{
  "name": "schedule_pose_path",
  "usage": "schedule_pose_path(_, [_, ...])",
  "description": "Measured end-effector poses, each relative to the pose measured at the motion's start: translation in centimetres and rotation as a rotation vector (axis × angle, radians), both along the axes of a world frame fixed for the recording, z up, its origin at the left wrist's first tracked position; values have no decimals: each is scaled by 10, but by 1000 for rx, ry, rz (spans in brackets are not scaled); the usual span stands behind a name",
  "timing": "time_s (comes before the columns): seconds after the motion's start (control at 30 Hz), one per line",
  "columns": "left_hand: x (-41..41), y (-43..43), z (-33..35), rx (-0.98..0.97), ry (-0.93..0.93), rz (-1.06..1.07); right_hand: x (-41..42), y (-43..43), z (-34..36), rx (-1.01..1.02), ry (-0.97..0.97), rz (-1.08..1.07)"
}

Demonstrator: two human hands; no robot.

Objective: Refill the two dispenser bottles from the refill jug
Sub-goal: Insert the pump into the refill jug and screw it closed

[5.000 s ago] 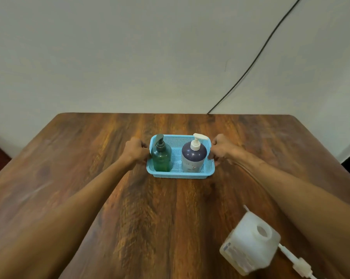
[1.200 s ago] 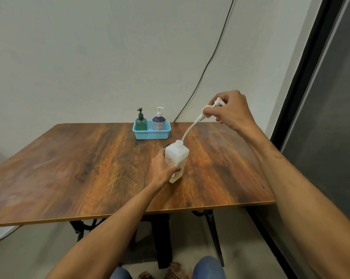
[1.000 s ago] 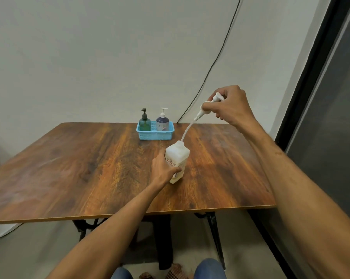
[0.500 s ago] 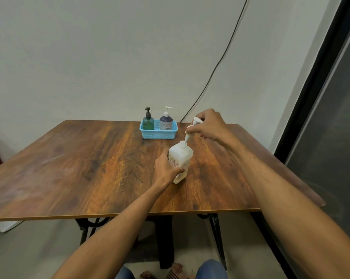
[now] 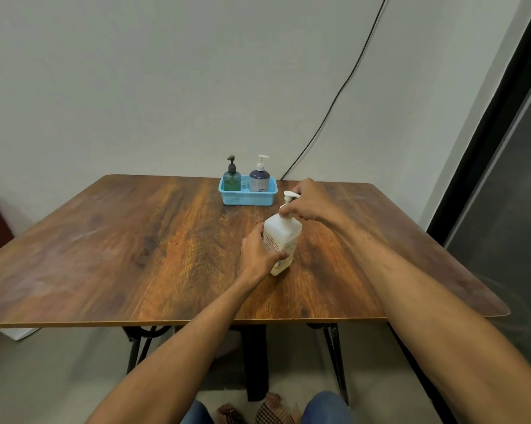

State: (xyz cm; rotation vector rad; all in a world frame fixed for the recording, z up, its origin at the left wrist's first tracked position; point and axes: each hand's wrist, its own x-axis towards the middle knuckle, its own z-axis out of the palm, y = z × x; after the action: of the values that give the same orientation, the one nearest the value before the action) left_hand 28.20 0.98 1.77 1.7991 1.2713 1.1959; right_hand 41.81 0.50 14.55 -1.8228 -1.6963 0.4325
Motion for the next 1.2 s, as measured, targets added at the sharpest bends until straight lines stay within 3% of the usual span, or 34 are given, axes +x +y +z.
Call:
schedule_pose_path(0.23, [-4, 0, -1, -13, -22, -14, 7, 6, -11, 30, 26, 38])
schedule_pose_path(0.47, [-5, 2, -1, -32, -16, 0, 12, 5, -27, 104, 324, 87])
schedule_pose_path(0.67, [-6, 2, -2, -35, -20, -3, -2, 9, -41, 206, 347, 37])
schedule_pose_path(1.2, [-8, 7, -2, -23, -18, -4, -1, 16, -59, 247, 485, 79])
